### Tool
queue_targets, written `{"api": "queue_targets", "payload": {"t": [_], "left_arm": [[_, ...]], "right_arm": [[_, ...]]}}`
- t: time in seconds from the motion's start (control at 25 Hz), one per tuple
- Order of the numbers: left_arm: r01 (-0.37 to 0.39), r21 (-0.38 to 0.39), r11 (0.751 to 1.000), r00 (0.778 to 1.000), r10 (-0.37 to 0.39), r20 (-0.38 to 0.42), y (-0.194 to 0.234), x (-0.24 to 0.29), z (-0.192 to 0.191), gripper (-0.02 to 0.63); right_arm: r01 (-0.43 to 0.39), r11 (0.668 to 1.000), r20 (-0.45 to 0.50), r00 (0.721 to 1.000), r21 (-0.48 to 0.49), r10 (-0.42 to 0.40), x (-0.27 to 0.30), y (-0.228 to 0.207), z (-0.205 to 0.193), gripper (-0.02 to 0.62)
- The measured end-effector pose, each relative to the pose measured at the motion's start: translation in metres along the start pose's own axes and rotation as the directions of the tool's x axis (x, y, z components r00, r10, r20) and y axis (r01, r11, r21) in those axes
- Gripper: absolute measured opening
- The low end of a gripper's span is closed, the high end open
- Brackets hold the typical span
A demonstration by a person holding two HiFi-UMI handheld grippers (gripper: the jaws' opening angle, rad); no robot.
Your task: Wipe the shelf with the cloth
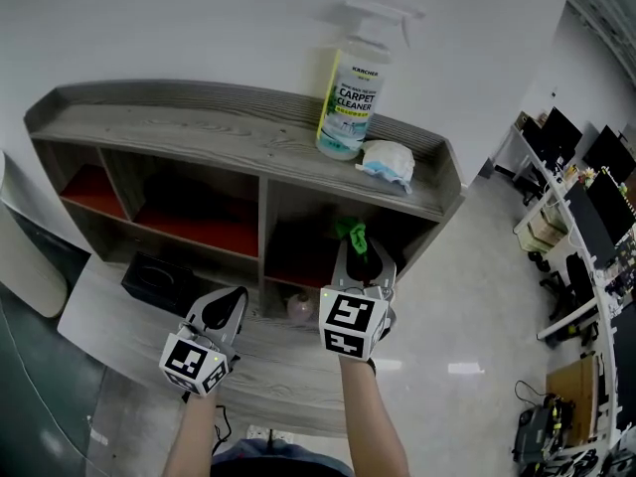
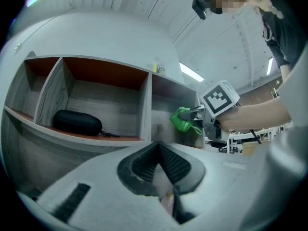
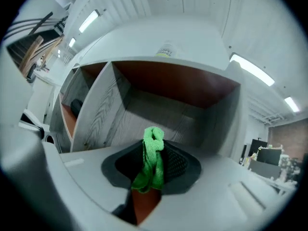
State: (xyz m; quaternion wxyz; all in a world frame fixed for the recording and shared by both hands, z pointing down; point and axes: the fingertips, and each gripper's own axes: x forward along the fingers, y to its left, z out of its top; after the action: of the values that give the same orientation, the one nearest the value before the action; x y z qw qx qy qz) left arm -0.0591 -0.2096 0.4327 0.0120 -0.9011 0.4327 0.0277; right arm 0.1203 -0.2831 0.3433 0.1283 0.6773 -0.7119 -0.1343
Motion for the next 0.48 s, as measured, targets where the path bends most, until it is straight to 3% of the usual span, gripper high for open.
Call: {"api": "queue_targets", "payload": {"t": [0.48], "left_arm": [[0.037, 0.023, 0.999, 0.998, -0.038, 0.04, -0.02, 0.003, 0.022, -0.002]], "right_arm": [[-0.002, 0.974, 0.083, 0.996, 0.227, -0.018, -0.092, -0.037, -0.006, 0.107]]}}
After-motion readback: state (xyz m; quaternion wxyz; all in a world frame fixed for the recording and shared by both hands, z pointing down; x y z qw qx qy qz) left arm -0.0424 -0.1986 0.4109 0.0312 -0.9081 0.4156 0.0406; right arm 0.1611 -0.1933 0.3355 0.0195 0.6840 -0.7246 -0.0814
